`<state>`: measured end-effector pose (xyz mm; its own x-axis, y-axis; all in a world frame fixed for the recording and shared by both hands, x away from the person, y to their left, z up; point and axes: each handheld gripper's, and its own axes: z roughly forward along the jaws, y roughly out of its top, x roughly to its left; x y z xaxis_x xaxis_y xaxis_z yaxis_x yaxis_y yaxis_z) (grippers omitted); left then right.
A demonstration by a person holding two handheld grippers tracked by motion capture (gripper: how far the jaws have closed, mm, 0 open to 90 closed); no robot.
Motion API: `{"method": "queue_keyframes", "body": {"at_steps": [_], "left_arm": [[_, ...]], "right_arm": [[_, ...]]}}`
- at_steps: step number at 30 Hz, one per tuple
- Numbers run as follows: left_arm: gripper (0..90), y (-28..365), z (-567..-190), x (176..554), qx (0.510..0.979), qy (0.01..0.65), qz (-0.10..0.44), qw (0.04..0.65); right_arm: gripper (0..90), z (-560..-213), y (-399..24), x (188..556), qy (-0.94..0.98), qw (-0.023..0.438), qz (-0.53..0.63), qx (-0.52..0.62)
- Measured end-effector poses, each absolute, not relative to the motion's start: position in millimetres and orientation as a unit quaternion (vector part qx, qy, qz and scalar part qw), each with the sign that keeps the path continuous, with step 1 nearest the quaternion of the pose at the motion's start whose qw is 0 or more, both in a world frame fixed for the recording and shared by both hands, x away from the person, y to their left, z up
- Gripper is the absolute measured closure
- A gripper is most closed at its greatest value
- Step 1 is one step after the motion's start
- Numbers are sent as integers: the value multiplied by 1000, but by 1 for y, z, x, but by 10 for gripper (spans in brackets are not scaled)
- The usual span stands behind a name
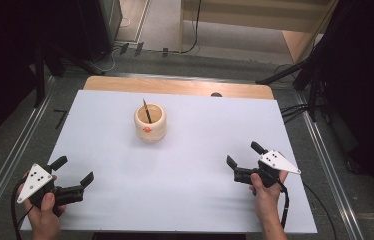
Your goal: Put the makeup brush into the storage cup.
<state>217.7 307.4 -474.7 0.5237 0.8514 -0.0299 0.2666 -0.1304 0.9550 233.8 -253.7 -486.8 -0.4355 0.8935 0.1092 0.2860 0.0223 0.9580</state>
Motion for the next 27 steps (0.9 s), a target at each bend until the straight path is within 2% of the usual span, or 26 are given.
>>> {"method": "queue_keyframes", "body": {"at_steps": [27], "left_arm": [[0, 307, -476, 218, 700, 400, 280, 521]], "right_arm": [[0, -498, -289, 207, 647, 286, 527, 471]]}}
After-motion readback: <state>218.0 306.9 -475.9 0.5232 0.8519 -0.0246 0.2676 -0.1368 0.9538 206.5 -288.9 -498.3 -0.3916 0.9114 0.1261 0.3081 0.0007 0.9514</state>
